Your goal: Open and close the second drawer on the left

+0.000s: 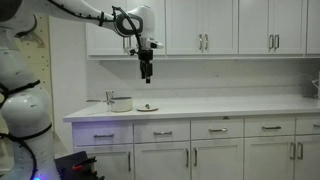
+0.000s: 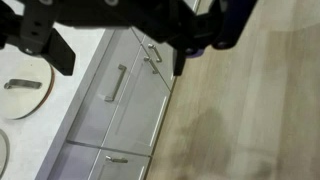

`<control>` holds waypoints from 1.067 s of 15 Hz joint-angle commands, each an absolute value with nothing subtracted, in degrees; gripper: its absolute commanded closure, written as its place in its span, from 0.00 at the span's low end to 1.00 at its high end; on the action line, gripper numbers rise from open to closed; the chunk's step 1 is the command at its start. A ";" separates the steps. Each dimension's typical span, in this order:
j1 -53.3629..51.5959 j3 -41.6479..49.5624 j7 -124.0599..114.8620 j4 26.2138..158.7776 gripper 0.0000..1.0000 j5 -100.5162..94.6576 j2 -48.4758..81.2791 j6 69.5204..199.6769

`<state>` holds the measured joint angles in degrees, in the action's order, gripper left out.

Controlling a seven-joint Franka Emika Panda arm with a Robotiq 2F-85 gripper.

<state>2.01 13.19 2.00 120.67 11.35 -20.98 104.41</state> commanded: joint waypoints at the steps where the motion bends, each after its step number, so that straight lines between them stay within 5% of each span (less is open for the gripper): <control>1: 3.78 11.75 2.52 120.47 0.00 11.93 -20.77 104.16; 16: 3.23 9.67 9.56 113.52 0.00 21.97 0.03 115.52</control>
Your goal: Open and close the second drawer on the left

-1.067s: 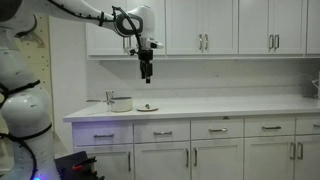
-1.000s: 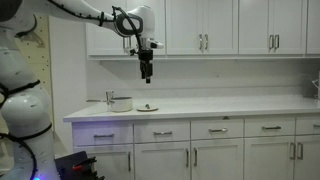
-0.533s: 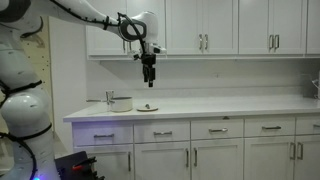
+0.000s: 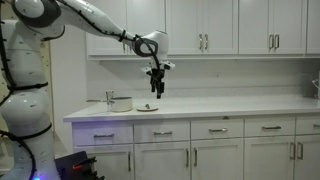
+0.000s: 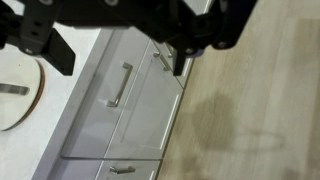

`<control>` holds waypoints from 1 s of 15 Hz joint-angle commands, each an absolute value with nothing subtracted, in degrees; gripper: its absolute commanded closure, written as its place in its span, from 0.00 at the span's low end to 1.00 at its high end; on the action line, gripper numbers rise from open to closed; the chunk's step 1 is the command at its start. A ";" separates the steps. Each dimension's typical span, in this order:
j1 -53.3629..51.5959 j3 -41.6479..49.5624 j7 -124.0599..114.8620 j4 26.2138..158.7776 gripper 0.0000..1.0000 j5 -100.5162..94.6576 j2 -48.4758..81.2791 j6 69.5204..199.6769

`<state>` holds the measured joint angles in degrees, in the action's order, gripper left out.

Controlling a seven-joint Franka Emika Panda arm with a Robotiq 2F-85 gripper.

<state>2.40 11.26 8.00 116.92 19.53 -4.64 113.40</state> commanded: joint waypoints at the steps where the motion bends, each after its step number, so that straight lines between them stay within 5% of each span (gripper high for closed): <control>1: 3.26 9.17 9.73 113.00 0.00 22.49 1.49 116.53; 15: 4.15 1.54 7.35 107.89 0.00 27.50 18.42 133.02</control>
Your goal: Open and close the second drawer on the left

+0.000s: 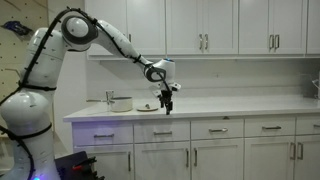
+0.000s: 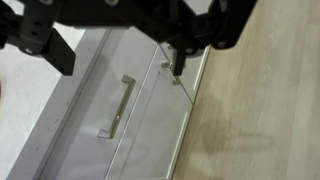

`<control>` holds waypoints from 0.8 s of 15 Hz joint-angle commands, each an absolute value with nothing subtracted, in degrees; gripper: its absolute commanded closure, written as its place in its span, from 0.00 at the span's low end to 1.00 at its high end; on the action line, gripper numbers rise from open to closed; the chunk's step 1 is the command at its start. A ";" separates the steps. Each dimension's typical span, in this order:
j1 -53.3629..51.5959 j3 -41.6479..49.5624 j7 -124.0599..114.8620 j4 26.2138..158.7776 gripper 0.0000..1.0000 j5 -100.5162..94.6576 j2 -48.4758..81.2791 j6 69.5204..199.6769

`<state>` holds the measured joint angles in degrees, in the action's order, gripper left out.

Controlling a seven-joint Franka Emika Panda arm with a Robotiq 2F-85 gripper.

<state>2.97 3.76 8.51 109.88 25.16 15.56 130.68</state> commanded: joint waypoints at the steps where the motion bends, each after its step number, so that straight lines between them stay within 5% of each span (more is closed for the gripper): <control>1: 4.43 0.92 7.30 108.05 0.00 28.66 19.23 134.28; 12: 6.62 -4.69 9.69 109.34 0.00 44.49 26.65 148.87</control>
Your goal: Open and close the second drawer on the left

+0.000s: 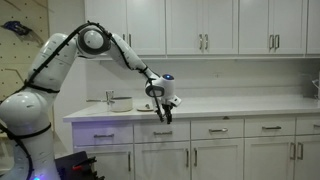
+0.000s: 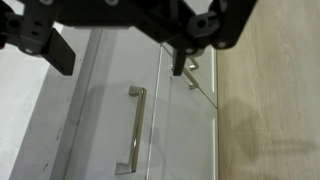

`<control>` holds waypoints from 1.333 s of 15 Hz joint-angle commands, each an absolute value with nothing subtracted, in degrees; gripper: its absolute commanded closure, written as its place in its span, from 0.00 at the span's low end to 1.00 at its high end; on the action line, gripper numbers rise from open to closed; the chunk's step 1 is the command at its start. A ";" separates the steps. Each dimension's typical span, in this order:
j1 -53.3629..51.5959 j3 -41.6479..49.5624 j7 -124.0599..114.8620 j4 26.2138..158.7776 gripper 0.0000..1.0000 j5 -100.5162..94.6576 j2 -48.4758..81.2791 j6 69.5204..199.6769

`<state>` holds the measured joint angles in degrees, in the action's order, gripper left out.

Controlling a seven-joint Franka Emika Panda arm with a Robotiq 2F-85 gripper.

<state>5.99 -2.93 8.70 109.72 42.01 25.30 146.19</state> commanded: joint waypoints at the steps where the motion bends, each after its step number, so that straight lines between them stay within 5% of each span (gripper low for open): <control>1: 6.75 -5.12 9.88 109.23 0.00 44.92 27.17 149.24; 20: 8.77 -7.01 16.31 108.04 0.00 56.78 34.48 147.91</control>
<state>8.53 -6.69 14.50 109.66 55.74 32.92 149.48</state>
